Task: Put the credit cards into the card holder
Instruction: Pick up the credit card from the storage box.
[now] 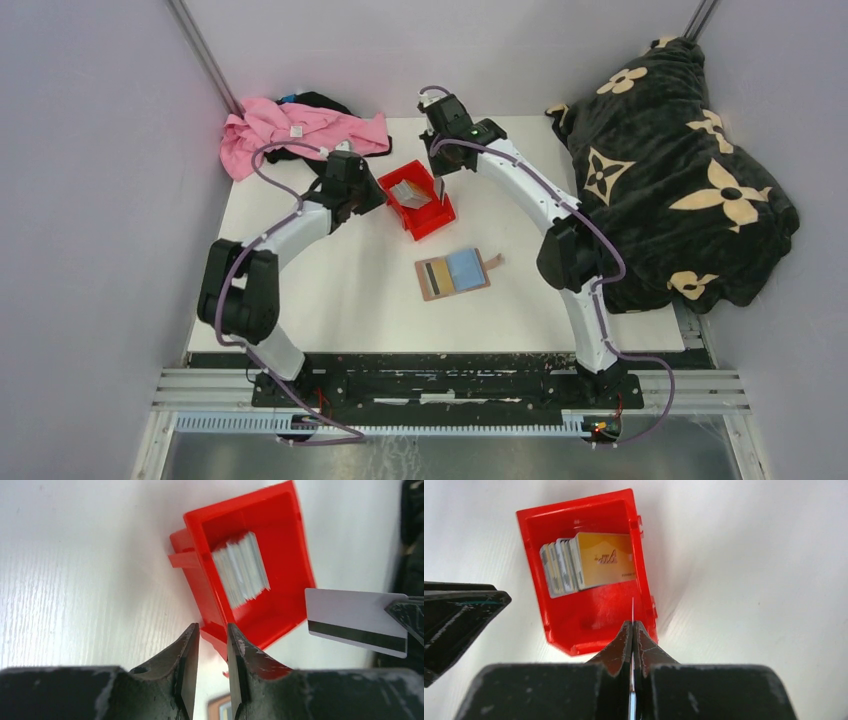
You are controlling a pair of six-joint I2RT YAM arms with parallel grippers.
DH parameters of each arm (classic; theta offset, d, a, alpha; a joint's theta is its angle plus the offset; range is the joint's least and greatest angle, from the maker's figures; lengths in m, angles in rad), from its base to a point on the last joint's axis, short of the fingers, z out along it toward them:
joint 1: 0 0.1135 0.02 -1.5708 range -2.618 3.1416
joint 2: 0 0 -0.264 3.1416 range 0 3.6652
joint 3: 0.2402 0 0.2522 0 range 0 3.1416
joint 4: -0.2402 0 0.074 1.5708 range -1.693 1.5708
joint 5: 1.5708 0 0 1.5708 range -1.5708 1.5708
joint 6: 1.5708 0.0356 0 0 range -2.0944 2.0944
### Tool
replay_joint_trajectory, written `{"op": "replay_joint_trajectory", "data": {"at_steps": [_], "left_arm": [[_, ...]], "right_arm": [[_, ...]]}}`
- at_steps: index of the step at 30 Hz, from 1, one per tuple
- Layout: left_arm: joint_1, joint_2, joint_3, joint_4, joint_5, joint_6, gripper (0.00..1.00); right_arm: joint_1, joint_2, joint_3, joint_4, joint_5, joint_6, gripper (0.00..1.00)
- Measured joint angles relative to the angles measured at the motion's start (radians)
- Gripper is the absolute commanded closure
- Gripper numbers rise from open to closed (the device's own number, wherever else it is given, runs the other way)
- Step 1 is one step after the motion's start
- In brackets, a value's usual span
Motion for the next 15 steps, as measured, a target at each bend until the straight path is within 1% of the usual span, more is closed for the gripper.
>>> {"op": "replay_joint_trajectory", "data": {"at_steps": [3,5,10,15], "left_arm": [[0.0,-0.102,-0.055,0.016,0.027,0.001,0.64],[0.0,-0.166,-0.092,0.037,0.069,0.002,0.63],[0.0,-0.274,-0.172,0.117,0.259,0.026,0.6],[0.0,-0.336,-0.266,0.209,0.458,0.031,0.53]], "right_arm": [[-0.002,-0.066,-0.044,-0.012,-0.034,0.01,0.99],[-0.007,-0.118,-0.078,-0.027,-0.077,0.016,0.99],[-0.025,-0.278,-0.227,-0.046,-0.233,0.041,0.99],[-0.042,-0.446,-0.425,-0.042,-0.399,0.082,0.99]]}}
